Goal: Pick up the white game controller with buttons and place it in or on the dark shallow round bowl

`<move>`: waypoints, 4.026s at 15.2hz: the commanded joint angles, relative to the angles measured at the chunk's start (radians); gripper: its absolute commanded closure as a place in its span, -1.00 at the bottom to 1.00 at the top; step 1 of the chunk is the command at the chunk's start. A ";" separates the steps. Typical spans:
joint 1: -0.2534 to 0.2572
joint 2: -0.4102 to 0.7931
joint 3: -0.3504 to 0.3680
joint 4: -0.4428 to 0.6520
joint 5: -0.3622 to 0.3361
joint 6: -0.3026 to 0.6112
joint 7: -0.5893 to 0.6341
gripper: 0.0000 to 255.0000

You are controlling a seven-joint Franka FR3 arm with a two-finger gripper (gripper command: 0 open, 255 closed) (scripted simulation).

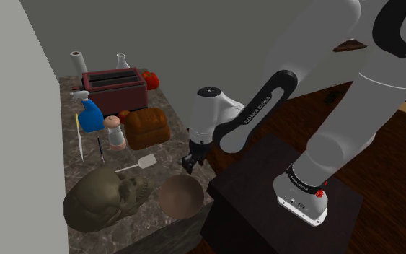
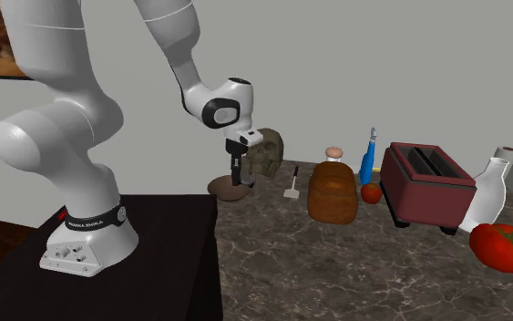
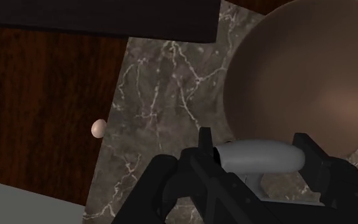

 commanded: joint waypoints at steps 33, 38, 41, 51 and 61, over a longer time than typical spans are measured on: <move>0.917 0.345 -0.452 0.306 -0.974 -0.229 0.811 -1.00; 0.917 0.345 -0.451 0.306 -0.974 -0.229 0.811 1.00; 0.917 0.345 -0.451 0.306 -0.974 -0.229 0.811 1.00; 0.888 0.271 -0.411 0.278 -0.902 -0.254 0.750 1.00; 0.836 0.122 -0.334 0.239 -0.741 -0.309 0.615 1.00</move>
